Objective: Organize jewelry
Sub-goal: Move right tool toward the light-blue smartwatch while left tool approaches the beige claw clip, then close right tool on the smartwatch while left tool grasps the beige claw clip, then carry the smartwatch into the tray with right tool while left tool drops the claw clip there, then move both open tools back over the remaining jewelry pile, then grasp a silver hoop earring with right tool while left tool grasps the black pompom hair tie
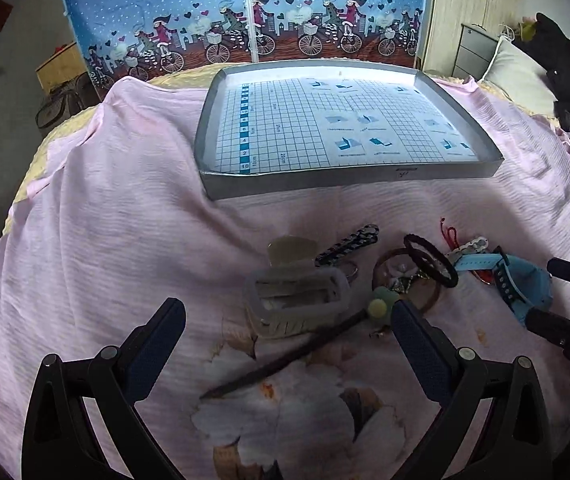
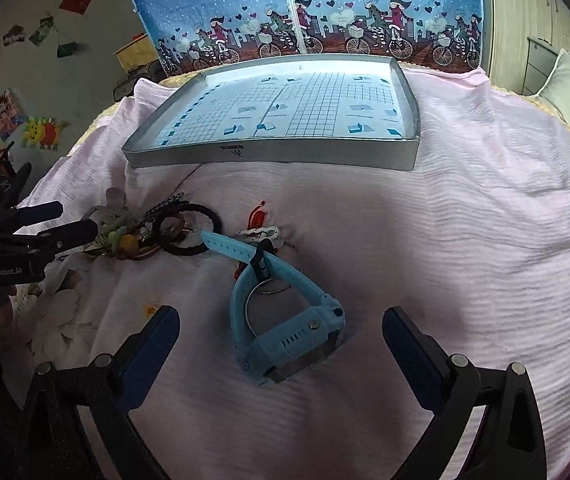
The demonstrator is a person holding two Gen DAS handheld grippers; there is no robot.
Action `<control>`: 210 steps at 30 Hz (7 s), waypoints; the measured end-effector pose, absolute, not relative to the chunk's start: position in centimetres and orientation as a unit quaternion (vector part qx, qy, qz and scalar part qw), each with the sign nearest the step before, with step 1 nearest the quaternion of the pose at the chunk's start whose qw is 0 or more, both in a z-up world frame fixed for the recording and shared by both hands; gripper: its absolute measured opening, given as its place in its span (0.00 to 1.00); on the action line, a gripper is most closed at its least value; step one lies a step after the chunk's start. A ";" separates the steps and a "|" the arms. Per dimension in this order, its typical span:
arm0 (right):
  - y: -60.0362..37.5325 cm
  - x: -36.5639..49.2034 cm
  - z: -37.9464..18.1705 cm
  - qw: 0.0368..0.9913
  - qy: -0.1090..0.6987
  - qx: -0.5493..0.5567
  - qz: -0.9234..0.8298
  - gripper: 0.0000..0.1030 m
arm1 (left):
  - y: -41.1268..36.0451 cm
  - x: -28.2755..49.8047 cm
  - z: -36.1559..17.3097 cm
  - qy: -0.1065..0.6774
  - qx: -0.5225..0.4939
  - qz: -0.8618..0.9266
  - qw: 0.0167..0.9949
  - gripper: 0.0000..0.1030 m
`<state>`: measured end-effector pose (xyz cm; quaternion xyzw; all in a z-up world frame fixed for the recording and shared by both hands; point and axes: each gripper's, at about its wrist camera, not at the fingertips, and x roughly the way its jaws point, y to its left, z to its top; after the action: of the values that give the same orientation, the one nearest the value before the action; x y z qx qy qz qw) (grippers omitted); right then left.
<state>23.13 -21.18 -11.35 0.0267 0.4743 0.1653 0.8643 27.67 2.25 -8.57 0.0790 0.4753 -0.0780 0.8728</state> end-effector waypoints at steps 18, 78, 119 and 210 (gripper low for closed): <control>-20.0 22.1 -12.2 0.869 0.464 0.021 0.170 0.78 | 2.2 29.4 -11.0 0.497 0.101 -0.082 0.858 0.66; -22.8 22.0 -7.1 0.901 0.357 0.133 0.206 0.46 | 2.1 28.0 -5.9 0.394 -0.010 -0.120 0.911 0.56; -23.5 27.2 -4.9 0.954 0.257 0.104 0.115 1.00 | 3.4 31.4 -2.7 0.341 -0.068 -0.090 0.933 0.98; -17.7 25.3 -13.7 0.842 0.477 -0.043 0.247 0.38 | -1.6 26.4 -10.3 0.512 0.076 -0.237 0.822 0.34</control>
<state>25.31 -17.71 -13.69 -0.0433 0.4772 0.2467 0.8423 26.45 -1.64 -10.33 0.0764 0.5119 -0.2368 0.8222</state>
